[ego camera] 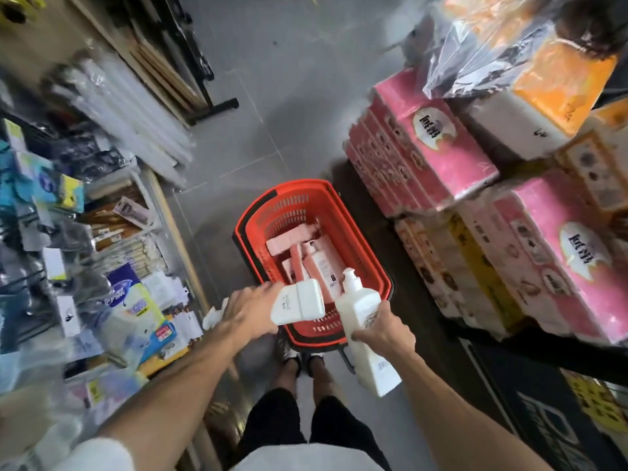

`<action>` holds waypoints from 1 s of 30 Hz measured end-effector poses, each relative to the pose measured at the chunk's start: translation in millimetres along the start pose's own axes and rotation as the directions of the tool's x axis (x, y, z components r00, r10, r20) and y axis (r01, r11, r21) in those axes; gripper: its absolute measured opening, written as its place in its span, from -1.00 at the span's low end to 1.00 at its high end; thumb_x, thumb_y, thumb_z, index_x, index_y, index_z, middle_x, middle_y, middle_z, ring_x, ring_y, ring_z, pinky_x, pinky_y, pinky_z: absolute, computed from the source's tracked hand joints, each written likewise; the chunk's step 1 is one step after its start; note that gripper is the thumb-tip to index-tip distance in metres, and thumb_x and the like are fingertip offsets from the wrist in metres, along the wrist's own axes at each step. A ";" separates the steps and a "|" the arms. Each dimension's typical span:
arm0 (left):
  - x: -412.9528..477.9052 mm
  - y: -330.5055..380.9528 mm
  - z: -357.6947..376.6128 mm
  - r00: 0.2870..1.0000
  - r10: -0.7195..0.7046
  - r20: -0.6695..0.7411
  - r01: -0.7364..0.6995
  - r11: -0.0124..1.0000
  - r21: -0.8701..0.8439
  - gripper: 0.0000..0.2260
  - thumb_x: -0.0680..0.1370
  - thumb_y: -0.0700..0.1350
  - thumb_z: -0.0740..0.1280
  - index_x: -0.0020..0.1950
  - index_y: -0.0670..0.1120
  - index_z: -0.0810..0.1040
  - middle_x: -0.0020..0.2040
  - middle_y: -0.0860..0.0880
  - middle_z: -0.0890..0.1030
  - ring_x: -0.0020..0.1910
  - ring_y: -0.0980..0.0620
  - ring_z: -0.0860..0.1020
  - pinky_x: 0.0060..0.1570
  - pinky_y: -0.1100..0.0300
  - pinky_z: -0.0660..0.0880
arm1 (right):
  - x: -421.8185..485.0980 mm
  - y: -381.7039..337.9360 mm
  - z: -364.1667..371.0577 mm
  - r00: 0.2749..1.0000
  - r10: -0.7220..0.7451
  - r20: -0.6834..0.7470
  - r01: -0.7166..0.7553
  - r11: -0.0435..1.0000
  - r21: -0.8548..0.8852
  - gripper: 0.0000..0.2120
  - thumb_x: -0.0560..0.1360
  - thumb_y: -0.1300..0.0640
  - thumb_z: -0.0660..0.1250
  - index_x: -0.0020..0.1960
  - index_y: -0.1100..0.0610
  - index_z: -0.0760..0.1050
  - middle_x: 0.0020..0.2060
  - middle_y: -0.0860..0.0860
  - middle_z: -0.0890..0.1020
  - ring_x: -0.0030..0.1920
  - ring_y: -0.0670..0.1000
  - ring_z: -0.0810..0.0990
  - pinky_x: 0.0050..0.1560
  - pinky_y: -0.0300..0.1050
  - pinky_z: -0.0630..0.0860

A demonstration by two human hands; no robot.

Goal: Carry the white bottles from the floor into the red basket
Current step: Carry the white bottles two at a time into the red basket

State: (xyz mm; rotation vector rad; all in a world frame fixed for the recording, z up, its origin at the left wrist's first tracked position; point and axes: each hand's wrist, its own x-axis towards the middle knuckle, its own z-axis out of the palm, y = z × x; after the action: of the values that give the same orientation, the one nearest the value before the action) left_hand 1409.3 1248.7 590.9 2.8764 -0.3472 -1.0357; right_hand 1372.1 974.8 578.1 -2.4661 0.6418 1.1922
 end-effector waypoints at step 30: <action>377.7 -28.4 182.4 0.854 0.419 0.309 -0.520 0.667 0.533 -0.65 0.66 -0.19 0.19 0.41 0.10 0.34 0.30 0.02 0.47 0.35 -0.11 0.36 0.38 -0.01 0.20 | 376.2 -76.6 79.2 0.997 -0.077 0.023 0.080 0.987 -0.143 -0.02 0.36 -0.24 0.55 0.54 0.08 0.09 0.23 0.07 0.57 0.16 0.18 0.62 0.13 0.08 0.55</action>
State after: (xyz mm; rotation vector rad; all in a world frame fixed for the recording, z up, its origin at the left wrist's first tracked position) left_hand 1581.2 1191.4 211.6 2.8810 -1.6221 -1.2076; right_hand 1567.6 981.8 238.4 -2.5695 0.4642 1.2694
